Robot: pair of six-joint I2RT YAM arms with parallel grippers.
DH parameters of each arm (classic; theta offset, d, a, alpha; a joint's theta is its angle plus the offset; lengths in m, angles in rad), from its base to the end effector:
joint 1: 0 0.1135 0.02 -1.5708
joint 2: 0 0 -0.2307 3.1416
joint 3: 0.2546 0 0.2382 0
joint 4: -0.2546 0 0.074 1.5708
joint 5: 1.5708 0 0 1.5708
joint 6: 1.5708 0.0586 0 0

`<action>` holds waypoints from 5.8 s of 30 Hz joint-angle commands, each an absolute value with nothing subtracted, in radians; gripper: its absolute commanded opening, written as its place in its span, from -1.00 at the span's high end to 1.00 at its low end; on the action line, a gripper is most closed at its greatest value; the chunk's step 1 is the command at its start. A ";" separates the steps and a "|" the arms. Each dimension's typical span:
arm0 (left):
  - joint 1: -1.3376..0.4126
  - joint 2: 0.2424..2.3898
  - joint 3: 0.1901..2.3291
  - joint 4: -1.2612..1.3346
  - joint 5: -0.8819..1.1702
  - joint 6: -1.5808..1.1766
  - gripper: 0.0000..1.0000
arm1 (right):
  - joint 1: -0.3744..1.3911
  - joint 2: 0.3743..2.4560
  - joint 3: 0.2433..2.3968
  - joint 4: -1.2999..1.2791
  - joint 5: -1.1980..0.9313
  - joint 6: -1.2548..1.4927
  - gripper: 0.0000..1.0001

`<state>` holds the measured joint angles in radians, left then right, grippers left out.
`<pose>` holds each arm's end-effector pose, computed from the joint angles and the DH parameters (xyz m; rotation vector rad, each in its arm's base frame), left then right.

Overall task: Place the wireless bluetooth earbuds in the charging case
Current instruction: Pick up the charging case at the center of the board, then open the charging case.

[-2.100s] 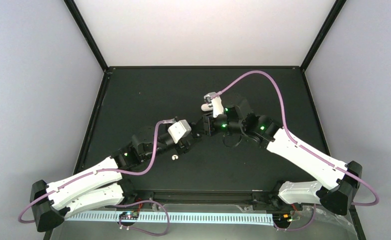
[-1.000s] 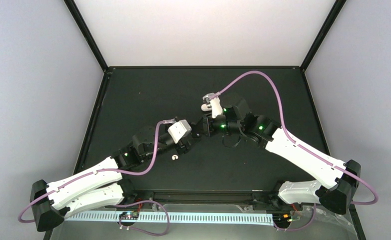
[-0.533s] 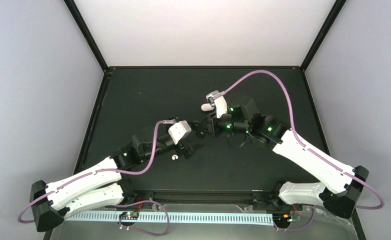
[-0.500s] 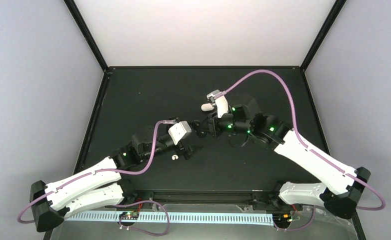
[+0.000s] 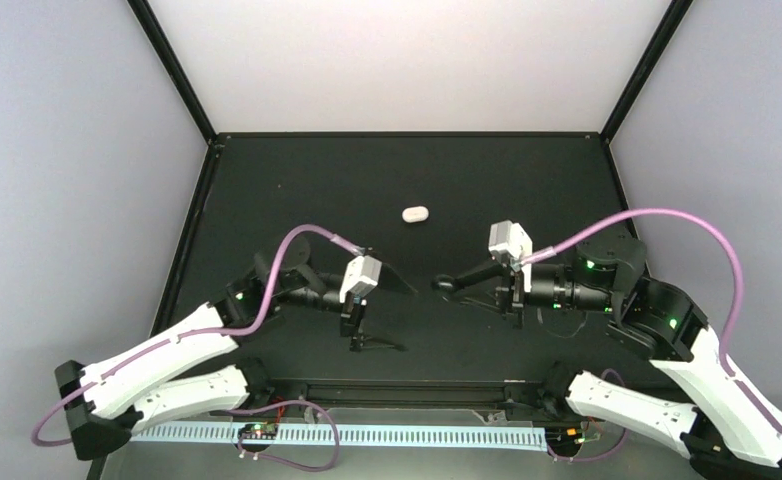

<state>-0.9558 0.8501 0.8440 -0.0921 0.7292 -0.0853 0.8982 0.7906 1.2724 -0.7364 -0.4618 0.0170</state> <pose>0.0926 -0.1988 0.3339 1.2800 1.3246 -1.3611 0.0771 0.1387 0.4056 -1.1231 1.5719 1.0500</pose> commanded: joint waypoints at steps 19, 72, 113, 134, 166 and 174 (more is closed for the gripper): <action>-0.934 1.018 0.968 -0.138 0.778 -0.058 -0.52 | 0.905 0.858 1.194 -0.725 -0.632 -0.045 0.98; -0.936 1.008 0.919 0.029 0.766 -0.197 0.22 | 0.904 0.806 1.078 -0.507 -0.560 0.066 0.98; -0.936 0.982 0.904 0.040 0.734 -0.174 0.97 | 0.904 0.784 1.097 -0.491 -0.496 0.107 -0.19; -0.622 0.819 0.703 0.636 0.660 -0.489 0.97 | 0.904 0.831 1.190 -0.302 0.077 0.183 -0.99; -0.642 0.648 0.468 0.749 0.881 -0.613 0.97 | 0.904 0.983 1.209 -0.475 -0.164 0.277 -0.99; -0.644 0.516 0.501 0.499 0.889 -0.445 0.97 | 1.102 0.942 1.256 -0.523 0.020 0.268 -0.99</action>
